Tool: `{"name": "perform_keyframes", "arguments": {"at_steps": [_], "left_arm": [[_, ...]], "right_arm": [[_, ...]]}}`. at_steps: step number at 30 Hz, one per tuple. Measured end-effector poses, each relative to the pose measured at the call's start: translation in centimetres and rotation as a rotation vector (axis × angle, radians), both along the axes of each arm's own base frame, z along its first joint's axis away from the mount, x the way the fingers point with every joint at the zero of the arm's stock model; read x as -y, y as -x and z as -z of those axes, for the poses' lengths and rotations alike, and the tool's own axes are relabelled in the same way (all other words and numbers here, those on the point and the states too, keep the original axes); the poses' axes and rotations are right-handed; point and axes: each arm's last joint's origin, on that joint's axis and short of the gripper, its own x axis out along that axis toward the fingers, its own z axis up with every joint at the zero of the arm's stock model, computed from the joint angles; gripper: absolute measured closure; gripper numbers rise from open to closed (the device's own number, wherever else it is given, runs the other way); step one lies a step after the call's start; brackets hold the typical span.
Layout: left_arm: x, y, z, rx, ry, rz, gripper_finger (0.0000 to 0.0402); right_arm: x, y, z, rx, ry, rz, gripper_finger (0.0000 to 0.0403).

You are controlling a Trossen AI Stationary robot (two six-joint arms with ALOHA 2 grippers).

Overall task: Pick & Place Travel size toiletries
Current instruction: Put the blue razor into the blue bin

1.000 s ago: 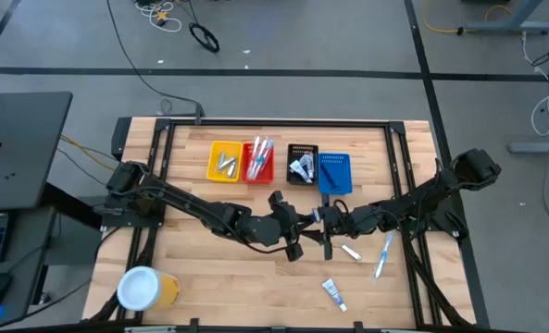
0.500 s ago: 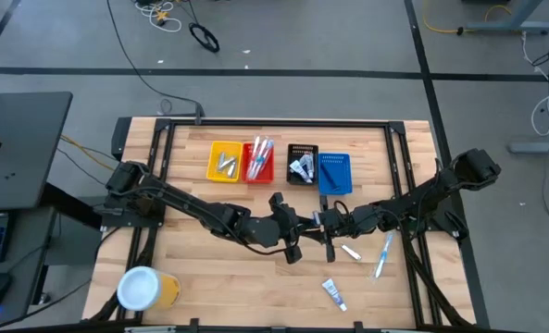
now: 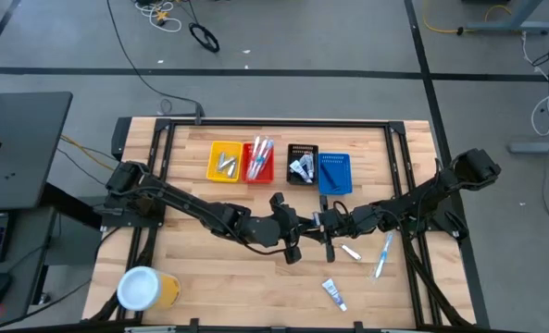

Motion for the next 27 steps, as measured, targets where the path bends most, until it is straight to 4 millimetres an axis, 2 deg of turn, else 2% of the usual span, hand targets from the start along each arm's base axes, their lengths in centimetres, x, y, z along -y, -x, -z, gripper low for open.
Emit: {"name": "perform_keyframes", "arguments": {"at_steps": [15, 21, 27], "left_arm": [[-0.1, 0.3, 0.9, -0.085, -0.022, -0.006, 0.0288], [-0.2, 0.5, 1.3, -0.129, -0.037, -0.020, 0.0276], [-0.6, 1.3, 2.5, -0.257, -0.048, -0.073, 0.0276]], "right_arm": [[0.0, 0.0, 0.2, -0.025, -0.027, 0.011, 0.0355], [0.4, 0.2, 1.2, -0.123, -0.056, 0.130, 0.0355], [0.9, 0.7, 2.1, -0.213, -0.038, 0.260, 0.0355]]}}
